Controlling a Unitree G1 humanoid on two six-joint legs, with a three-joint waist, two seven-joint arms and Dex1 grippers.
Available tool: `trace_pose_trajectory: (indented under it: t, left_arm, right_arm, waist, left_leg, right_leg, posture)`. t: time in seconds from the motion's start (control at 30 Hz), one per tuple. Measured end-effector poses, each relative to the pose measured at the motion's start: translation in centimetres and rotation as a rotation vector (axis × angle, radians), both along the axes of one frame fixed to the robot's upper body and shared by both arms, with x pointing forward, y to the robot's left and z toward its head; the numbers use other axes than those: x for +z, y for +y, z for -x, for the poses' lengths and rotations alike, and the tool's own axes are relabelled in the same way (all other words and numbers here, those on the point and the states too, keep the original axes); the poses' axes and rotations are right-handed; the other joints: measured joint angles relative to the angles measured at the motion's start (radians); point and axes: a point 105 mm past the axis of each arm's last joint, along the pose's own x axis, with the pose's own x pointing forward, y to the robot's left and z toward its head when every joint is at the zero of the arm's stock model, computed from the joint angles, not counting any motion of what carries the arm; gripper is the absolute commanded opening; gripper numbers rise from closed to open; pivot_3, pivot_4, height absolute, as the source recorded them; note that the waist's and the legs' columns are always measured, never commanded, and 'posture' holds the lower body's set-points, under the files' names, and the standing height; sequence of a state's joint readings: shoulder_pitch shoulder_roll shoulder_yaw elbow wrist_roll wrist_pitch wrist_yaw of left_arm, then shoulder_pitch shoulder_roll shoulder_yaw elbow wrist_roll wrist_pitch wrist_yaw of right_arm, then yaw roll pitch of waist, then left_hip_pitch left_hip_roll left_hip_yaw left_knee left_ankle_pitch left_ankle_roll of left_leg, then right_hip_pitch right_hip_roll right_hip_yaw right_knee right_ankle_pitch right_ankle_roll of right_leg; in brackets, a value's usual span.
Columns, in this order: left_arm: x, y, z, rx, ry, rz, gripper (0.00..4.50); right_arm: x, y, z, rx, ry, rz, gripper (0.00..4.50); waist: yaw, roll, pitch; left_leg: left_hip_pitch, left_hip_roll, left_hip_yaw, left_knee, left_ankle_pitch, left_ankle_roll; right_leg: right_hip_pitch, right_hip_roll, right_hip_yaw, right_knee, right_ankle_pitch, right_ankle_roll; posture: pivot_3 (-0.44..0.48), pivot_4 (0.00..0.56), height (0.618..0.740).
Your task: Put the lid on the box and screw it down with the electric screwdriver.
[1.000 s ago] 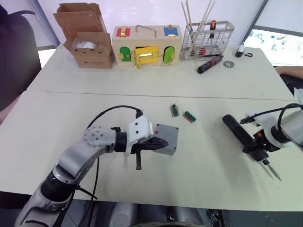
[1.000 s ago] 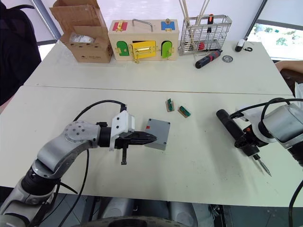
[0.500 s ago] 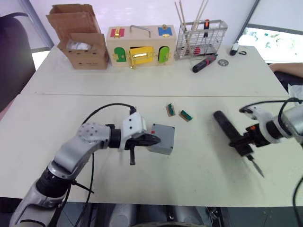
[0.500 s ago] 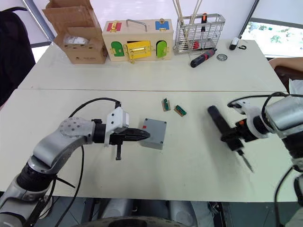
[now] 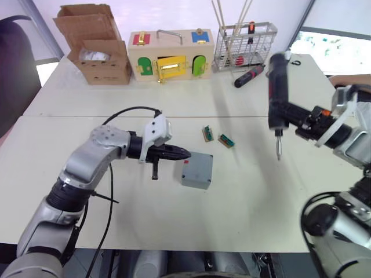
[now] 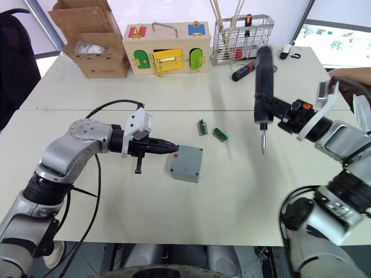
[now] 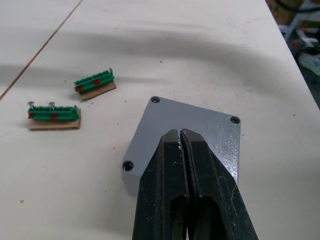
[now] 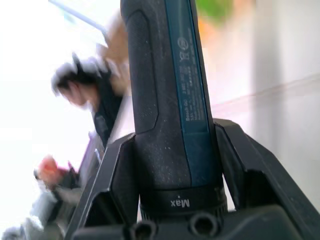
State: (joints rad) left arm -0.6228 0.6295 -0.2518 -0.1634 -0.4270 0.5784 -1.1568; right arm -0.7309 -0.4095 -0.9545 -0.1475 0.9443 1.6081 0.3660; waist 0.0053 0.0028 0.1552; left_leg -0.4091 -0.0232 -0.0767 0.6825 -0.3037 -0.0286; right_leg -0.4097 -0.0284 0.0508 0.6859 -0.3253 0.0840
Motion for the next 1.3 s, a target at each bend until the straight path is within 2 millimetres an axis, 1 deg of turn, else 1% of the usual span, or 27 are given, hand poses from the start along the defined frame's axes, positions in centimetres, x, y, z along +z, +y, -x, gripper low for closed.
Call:
trace_pose_trajectory:
  t: [0.07, 0.1, 0.17, 0.23, 0.3, 0.4, 0.47, 0.5, 0.6, 0.7, 0.73, 0.93, 1.07, 1.13, 1.3]
  left_arm:
    - [0.3, 0.0, -0.3, -0.010, 0.003, 0.000, 0.00]
    - [0.3, 0.0, -0.3, -0.011, 0.006, 0.000, 0.00]
    - [0.3, 0.0, -0.5, -0.013, 0.016, 0.004, 0.00]
    - [0.5, -0.2, -0.5, -0.021, 0.010, 0.011, 0.00]
    - [0.6, -0.3, -0.5, -0.018, 0.011, 0.016, 0.00]
    - [0.7, -0.2, -0.6, -0.003, 0.030, 0.030, 0.00]
    - [1.0, -0.3, -0.5, 0.000, 0.039, 0.041, 0.00]
    - [1.1, -0.2, -0.4, 0.001, 0.045, 0.048, 0.00]
    - [1.2, -0.5, -0.3, 0.004, 0.053, 0.056, 0.00]
    - [1.1, -0.9, -0.3, 0.011, 0.059, 0.074, 0.00]
    - [0.9, -0.9, -0.4, 0.020, 0.061, 0.079, 0.00]
    - [-0.7, -0.5, -0.5, 0.057, 0.065, 0.061, 0.00]
    - [-1.9, -0.8, -0.3, 0.050, 0.058, 0.040, 0.00]
    - [-2.3, -1.1, -0.2, 0.046, 0.046, 0.033, 0.00]
    - [-3.4, -1.2, -0.1, 0.036, 0.024, -0.025, 0.00]
  right_arm:
    - [1.8, 1.1, 0.4, -0.036, -0.101, -0.061, 1.99]
    - [2.0, 1.4, 0.5, -0.038, -0.117, -0.074, 1.99]
    - [2.5, 2.9, 1.0, -0.042, -0.177, -0.176, 1.99]
    - [2.9, 3.5, 1.0, -0.053, -0.200, -0.236, 1.99]
    - [4.4, 3.6, 1.3, -0.107, -0.256, -0.288, 1.99]
    - [6.9, 4.3, 2.0, -0.172, -0.368, -0.274, 1.99]
    - [7.9, 5.5, 2.3, -0.191, -0.429, -0.209, 1.99]
    - [8.0, 6.3, 2.4, -0.196, -0.457, -0.147, 1.99]
    - [7.4, 8.6, 2.0, -0.193, -0.501, -0.019, 1.99]
    - [6.3, 10.0, 1.6, -0.205, -0.559, 0.118, 1.99]
    - [5.5, 10.6, 1.4, -0.209, -0.576, 0.159, 1.99]
    - [3.0, 11.8, 1.5, -0.237, -0.614, 0.259, 1.99]
    - [1.0, 12.8, 1.7, -0.220, -0.594, 0.319, 1.99]
    - [0.1, 13.7, 2.0, -0.198, -0.589, 0.342, 1.99]
    - [-1.2, 15.3, 2.6, -0.168, -0.603, 0.370, 1.99]
  waist:
    - [-0.009, 0.000, 0.000]
    - [-0.016, 0.001, 0.000]
    - [-0.025, 0.001, 0.000]
    - [-0.025, 0.001, 0.000]
    - [-0.025, 0.002, 0.000]
    - [-0.029, 0.002, 0.000]
    - [-0.034, 0.002, 0.000]
    - [-0.037, 0.002, 0.000]
    - [-0.050, 0.002, 0.000]
    - [-0.049, 0.002, 0.000]
    - [-0.050, 0.002, 0.000]
    - [-0.048, 0.002, 0.000]
    - [-0.046, 0.002, 0.000]
    - [-0.048, 0.002, 0.000]
    - [-0.046, 0.002, 0.000]
  left_leg:
    - [0.000, 0.001, -0.001, -0.001, 0.000, 0.000]
    - [0.000, 0.001, -0.001, -0.001, 0.000, -0.001]
    - [0.000, 0.001, -0.001, -0.002, 0.002, -0.003]
    - [0.000, 0.001, -0.001, -0.002, 0.002, -0.003]
    - [0.000, 0.000, -0.001, -0.002, 0.002, -0.003]
    - [0.000, 0.000, -0.001, -0.002, 0.002, -0.004]
    - [0.000, 0.000, -0.001, -0.002, 0.002, -0.004]
    - [0.000, 0.000, -0.001, -0.002, 0.002, -0.004]
    - [0.000, 0.000, -0.002, -0.002, 0.003, -0.005]
    - [0.000, 0.000, -0.002, -0.002, 0.003, -0.006]
    - [0.000, 0.000, -0.001, -0.002, 0.003, -0.006]
    - [0.000, 0.000, -0.002, -0.002, 0.004, -0.007]
    - [0.000, 0.000, -0.002, -0.002, 0.004, -0.007]
    - [0.000, 0.000, -0.002, -0.002, 0.004, -0.007]
    - [0.000, 0.000, -0.002, -0.002, 0.004, -0.007]
  right_leg:
    - [0.000, 0.000, 0.000, 0.000, 0.000, 0.000]
    - [0.000, 0.000, 0.000, 0.001, 0.000, 0.000]
    - [0.000, 0.000, -0.001, 0.001, 0.000, 0.000]
    - [0.000, 0.000, -0.001, 0.001, 0.000, 0.000]
    - [0.000, 0.000, -0.001, 0.001, 0.000, 0.000]
    - [0.000, 0.000, -0.001, 0.001, 0.000, 0.000]
    - [0.000, 0.001, -0.001, 0.001, 0.000, 0.000]
    - [0.000, 0.001, -0.001, 0.001, 0.000, 0.000]
    - [0.000, 0.001, -0.001, 0.001, 0.000, 0.000]
    - [0.000, 0.001, -0.001, 0.000, 0.000, 0.000]
    - [0.000, 0.001, -0.001, 0.000, 0.000, 0.000]
    - [0.000, 0.000, -0.001, 0.000, 0.000, 0.000]
    - [0.000, 0.000, -0.001, -0.001, 0.000, 0.000]
    - [0.000, 0.000, -0.001, -0.001, 0.000, 0.000]
    - [0.000, 0.000, -0.001, -0.001, 0.000, 0.000]
  posture:
    - [0.000, 0.150, 0.740]
    - [0.000, 0.150, 0.740]
    - [0.000, 0.150, 0.740]
    - [0.000, 0.150, 0.740]
    - [0.000, 0.150, 0.740]
    - [0.000, 0.150, 0.740]
    - [0.000, 0.150, 0.740]
    - [0.000, 0.150, 0.740]
    - [0.000, 0.150, 0.740]
    - [0.000, 0.150, 0.740]
    - [0.000, 0.150, 0.740]
    - [0.000, 0.150, 0.740]
    - [0.000, 0.150, 0.740]
    - [0.000, 0.150, 0.740]
    - [0.000, 0.150, 0.740]
